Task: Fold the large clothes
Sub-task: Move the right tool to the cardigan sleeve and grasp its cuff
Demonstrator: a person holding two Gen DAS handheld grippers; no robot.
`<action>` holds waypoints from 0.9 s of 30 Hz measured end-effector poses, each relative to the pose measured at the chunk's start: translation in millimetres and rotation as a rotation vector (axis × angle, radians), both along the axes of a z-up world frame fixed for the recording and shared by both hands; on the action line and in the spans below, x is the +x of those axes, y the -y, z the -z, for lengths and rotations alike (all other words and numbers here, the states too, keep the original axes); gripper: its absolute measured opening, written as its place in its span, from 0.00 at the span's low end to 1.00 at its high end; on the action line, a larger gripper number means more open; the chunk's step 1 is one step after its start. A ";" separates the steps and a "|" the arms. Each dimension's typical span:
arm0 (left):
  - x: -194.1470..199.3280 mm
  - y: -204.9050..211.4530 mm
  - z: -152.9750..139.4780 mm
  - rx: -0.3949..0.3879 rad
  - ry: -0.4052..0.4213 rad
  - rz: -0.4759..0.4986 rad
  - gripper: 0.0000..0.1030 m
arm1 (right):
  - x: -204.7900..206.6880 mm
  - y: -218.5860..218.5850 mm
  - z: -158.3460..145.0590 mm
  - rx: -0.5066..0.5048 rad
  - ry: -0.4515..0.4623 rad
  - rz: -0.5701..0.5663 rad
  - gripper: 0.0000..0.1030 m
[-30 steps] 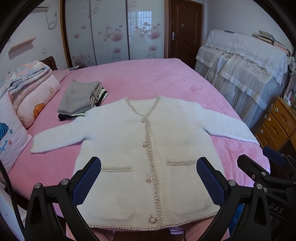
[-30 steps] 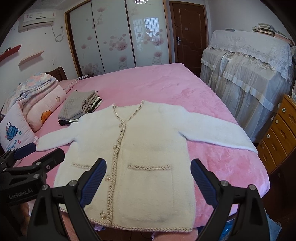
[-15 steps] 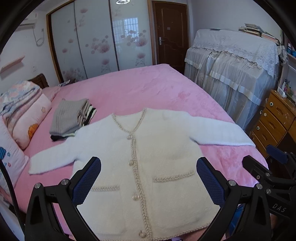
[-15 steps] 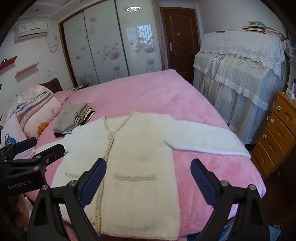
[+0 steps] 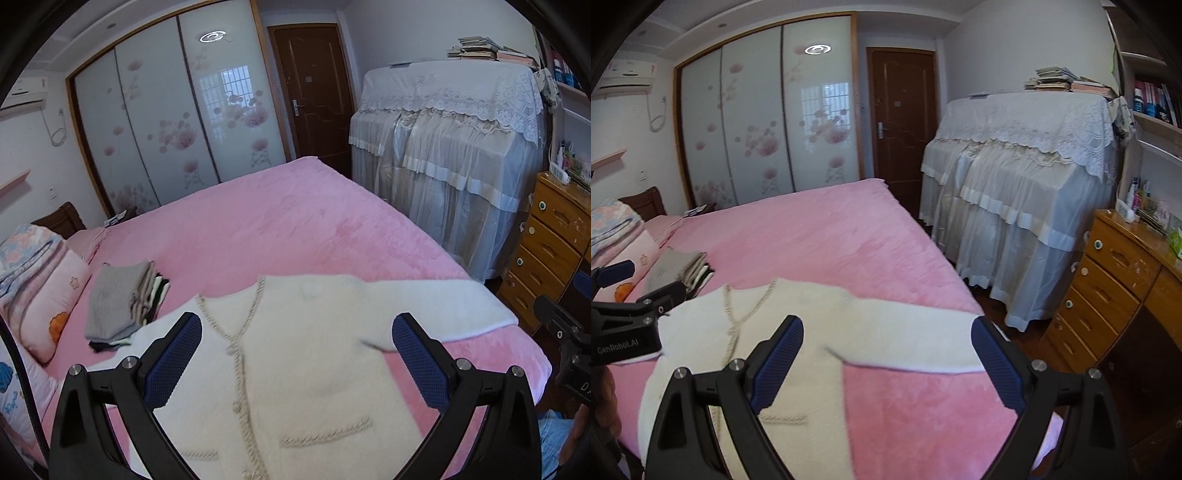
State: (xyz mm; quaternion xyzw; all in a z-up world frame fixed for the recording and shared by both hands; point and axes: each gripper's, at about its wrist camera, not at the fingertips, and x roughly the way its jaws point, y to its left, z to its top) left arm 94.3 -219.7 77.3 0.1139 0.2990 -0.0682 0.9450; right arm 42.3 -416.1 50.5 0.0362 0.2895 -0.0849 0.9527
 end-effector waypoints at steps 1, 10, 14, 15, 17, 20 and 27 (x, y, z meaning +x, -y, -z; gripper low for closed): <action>9.8 7.5 2.3 -0.009 0.002 0.012 0.99 | 4.8 7.0 4.5 -0.005 -0.010 0.019 0.87; 73.1 64.0 76.7 -0.084 -0.062 0.042 0.99 | 52.5 95.7 79.8 0.135 -0.190 0.153 0.74; 89.1 83.8 127.2 -0.091 -0.102 0.018 0.99 | 59.5 123.2 121.3 0.224 -0.252 0.198 0.74; 93.5 87.6 138.2 -0.097 -0.118 0.016 0.99 | 60.2 130.4 132.7 0.253 -0.267 0.207 0.74; 101.9 95.3 159.9 -0.107 -0.145 0.013 0.99 | 59.3 140.9 157.5 0.309 -0.298 0.228 0.74; 112.5 106.6 185.1 -0.096 -0.171 0.012 0.99 | 58.3 154.9 192.7 0.396 -0.336 0.255 0.73; 129.7 117.0 212.4 -0.057 -0.174 -0.014 0.99 | 70.1 184.0 249.9 0.617 -0.359 0.302 0.59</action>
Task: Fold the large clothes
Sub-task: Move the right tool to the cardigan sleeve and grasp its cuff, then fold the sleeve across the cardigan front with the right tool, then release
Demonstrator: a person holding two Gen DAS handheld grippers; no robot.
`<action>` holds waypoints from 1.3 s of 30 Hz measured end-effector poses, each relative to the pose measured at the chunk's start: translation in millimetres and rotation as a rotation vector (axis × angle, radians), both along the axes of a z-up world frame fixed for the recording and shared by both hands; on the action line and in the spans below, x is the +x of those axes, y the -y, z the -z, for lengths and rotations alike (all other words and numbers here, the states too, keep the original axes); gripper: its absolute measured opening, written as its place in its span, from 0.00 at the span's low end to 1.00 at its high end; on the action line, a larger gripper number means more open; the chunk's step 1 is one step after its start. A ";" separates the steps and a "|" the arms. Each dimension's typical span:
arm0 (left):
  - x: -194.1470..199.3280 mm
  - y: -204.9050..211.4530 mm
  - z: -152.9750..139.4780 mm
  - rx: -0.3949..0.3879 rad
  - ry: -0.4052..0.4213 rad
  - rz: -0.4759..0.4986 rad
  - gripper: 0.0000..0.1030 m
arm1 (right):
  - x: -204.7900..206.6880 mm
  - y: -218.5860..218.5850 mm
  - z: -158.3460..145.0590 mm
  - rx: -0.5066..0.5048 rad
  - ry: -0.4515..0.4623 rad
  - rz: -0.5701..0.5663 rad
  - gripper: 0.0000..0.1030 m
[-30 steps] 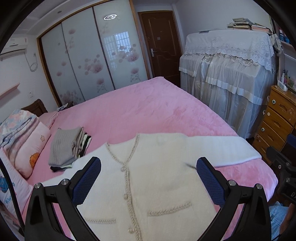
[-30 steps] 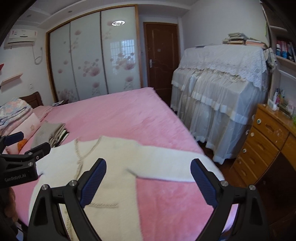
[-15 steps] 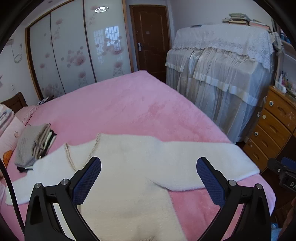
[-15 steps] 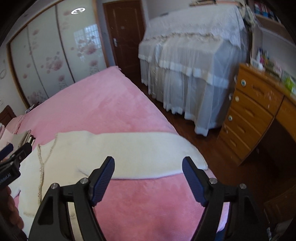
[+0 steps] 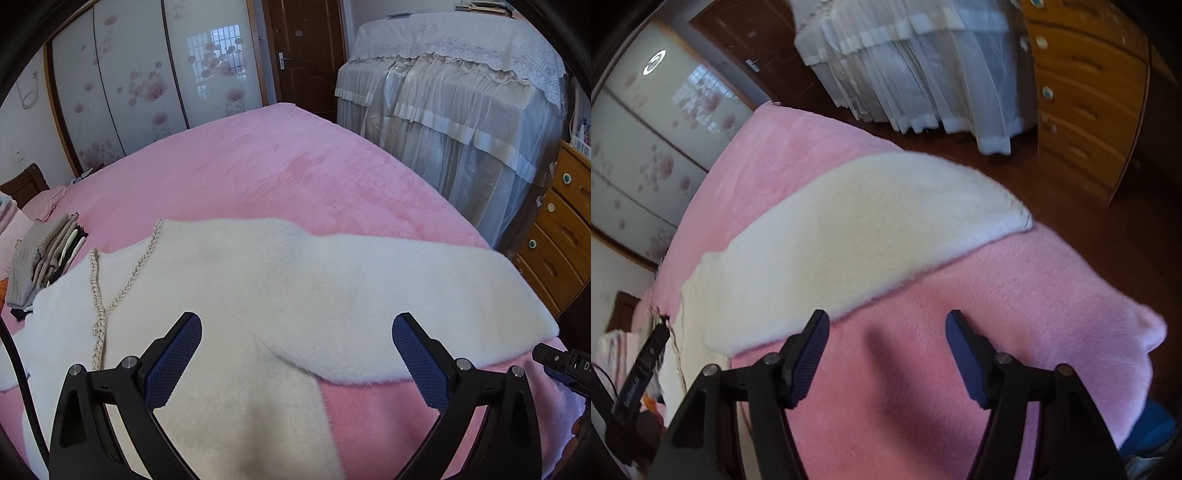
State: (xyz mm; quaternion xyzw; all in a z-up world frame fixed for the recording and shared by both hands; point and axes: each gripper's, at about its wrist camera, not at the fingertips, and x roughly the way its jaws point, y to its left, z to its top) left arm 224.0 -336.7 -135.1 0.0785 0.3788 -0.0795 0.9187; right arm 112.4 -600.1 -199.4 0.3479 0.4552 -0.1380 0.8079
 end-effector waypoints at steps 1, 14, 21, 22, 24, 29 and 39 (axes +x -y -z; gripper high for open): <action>3.0 -0.1 2.5 0.000 -0.006 -0.006 0.99 | 3.5 2.1 3.2 0.005 0.004 0.011 0.59; 1.8 -55.2 -2.4 -0.015 -0.058 -0.065 0.99 | 51.6 -21.3 -23.6 -0.277 0.057 0.050 0.08; -14.9 -174.5 -12.7 -0.135 -0.088 -0.257 0.99 | 79.6 -159.1 -103.3 -0.458 0.320 -0.299 0.08; -18.3 -194.2 -12.2 -0.144 -0.087 -0.292 0.99 | 86.4 -189.2 -105.8 -0.463 0.339 -0.379 0.08; -22.4 -228.1 -8.8 -0.144 -0.091 -0.350 0.99 | 95.7 -234.0 -98.6 -0.457 0.346 -0.499 0.08; -20.9 -285.8 13.4 -0.165 -0.163 -0.421 0.99 | 115.0 -332.2 -32.7 -0.462 0.177 -0.752 0.17; -6.0 -265.6 44.6 -0.319 -0.268 -0.214 0.99 | 54.3 -347.9 -29.1 -0.550 0.154 -0.794 0.40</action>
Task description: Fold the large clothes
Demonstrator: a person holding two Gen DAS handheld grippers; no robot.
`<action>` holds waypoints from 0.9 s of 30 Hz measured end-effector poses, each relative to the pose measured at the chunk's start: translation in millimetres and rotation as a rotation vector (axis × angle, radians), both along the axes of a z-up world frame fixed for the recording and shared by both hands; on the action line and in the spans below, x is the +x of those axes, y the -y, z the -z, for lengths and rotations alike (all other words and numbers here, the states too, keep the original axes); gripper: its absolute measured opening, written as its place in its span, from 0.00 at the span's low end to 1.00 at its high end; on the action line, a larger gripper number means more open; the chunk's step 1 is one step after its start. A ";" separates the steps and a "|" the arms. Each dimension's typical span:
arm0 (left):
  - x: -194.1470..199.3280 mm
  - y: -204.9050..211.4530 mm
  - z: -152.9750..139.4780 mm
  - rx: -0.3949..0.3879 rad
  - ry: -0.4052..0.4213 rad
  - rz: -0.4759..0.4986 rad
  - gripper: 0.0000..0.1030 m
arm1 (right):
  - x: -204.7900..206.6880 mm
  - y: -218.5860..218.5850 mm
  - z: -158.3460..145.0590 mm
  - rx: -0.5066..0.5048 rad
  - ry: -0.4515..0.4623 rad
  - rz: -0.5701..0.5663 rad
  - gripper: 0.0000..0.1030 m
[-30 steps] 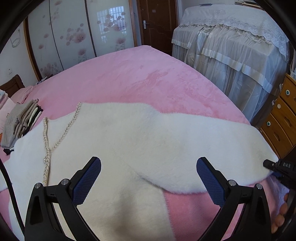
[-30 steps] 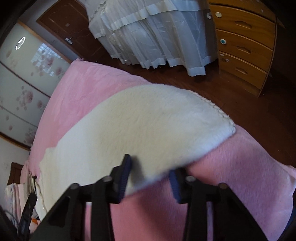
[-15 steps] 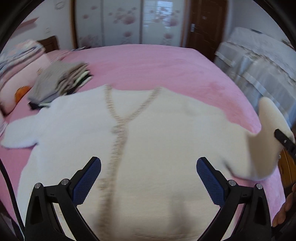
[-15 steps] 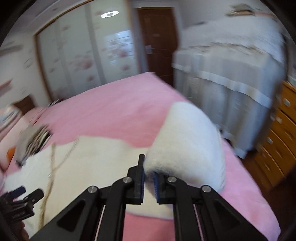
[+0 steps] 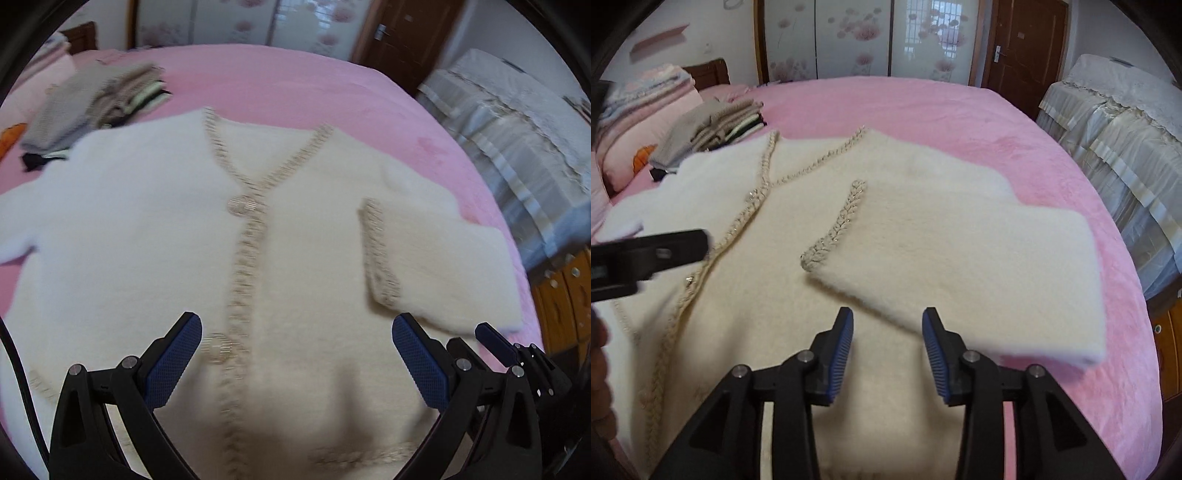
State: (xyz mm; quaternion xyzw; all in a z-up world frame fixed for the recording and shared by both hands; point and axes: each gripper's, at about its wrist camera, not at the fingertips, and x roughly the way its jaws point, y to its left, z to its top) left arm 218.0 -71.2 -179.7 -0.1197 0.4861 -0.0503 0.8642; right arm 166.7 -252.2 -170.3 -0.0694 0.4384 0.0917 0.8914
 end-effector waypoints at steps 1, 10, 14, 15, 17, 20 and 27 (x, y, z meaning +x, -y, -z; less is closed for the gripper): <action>4.7 6.7 3.6 -0.025 -0.007 0.022 0.99 | -7.5 4.3 -3.7 0.002 0.010 0.010 0.40; 53.9 49.5 48.9 -0.283 -0.150 0.138 0.65 | -28.8 43.2 -4.4 0.099 -0.033 0.146 0.40; 66.2 59.6 58.5 -0.347 -0.161 0.146 0.42 | -31.8 49.2 5.2 0.094 -0.058 0.160 0.40; 70.5 64.0 59.4 -0.364 -0.173 0.155 0.37 | -32.0 50.9 7.5 0.090 -0.065 0.161 0.40; 78.2 73.0 59.6 -0.336 -0.184 0.158 0.22 | -33.4 55.1 10.7 0.085 -0.072 0.171 0.40; 85.7 86.8 54.2 -0.282 -0.193 0.172 0.15 | -32.2 63.4 12.4 0.091 -0.076 0.195 0.40; 94.8 106.1 -64.6 -0.218 0.050 0.220 0.13 | -16.1 90.3 17.1 0.185 -0.101 0.279 0.46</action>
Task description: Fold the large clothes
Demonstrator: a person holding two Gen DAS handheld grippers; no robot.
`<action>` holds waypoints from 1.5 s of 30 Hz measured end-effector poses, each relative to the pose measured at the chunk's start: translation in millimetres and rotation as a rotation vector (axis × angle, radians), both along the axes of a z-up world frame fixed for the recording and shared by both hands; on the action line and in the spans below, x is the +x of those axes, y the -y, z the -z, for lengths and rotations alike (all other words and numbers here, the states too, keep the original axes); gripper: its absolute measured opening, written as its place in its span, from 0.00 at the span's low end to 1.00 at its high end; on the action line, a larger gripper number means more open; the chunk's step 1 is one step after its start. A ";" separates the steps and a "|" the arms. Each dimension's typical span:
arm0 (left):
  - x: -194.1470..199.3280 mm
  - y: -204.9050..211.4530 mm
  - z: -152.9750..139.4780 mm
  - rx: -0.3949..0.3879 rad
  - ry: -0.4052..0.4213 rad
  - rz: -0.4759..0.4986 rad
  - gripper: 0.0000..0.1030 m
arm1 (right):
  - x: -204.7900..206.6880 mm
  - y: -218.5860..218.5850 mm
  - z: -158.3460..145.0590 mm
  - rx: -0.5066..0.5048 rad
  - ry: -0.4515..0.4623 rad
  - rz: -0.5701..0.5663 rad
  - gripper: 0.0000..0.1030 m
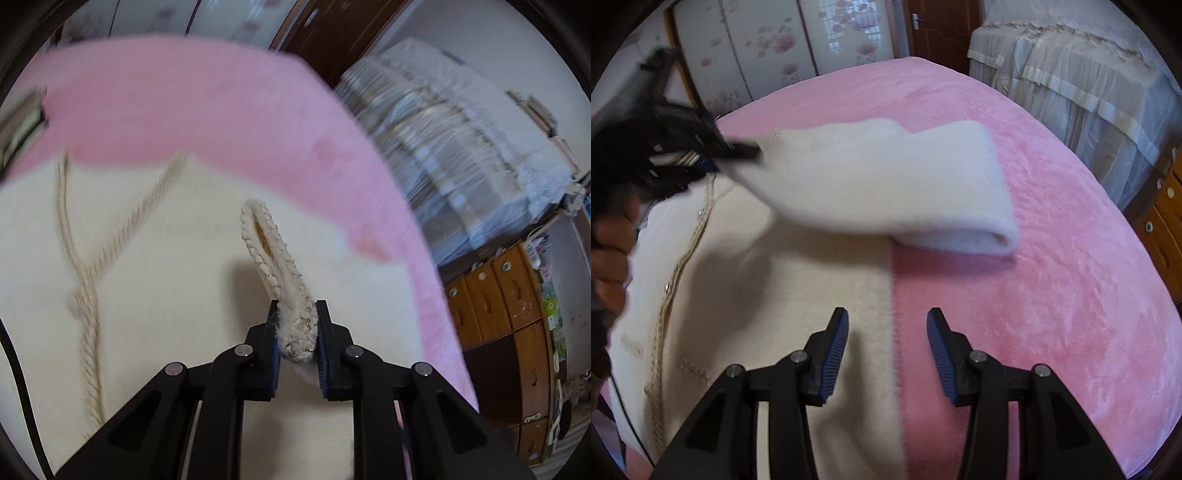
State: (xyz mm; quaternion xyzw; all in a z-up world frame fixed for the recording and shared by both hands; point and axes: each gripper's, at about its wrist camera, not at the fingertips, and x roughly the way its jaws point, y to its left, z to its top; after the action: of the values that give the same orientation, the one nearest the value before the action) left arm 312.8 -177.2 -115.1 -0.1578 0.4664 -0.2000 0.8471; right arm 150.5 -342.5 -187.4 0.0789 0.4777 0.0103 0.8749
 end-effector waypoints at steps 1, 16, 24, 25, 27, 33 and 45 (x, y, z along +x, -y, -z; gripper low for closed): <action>0.3 0.2 -22.4 0.001 0.049 -0.003 0.13 | 6.3 3.4 1.0 0.022 -0.003 0.013 0.46; 13.9 -102.1 -129.9 0.128 0.256 -0.192 0.13 | 89.0 -5.2 20.6 0.051 -0.007 0.074 0.25; 0.0 -189.9 -11.1 0.187 0.046 -0.297 0.14 | 91.5 -27.4 21.7 -0.135 -0.026 0.002 0.22; -5.2 -199.7 11.6 0.185 -0.001 -0.311 0.14 | 91.3 -28.7 22.5 -0.146 -0.033 -0.004 0.23; -14.2 -210.2 51.6 0.185 -0.080 -0.324 0.14 | 90.3 -30.7 21.3 -0.171 -0.036 -0.014 0.23; -21.4 -216.1 116.0 0.166 -0.183 -0.297 0.19 | 91.2 -40.5 19.1 -0.264 -0.065 -0.034 0.28; 18.4 -230.3 93.8 0.143 -0.144 -0.180 0.73 | 72.6 -18.3 -51.2 -0.033 0.027 -0.151 0.60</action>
State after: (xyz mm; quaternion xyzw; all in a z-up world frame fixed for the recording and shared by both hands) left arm 331.2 53.1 -208.9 -0.1522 0.5231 -0.0776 0.8350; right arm 223.1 -324.2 -136.2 0.0280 0.4707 0.0694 0.8791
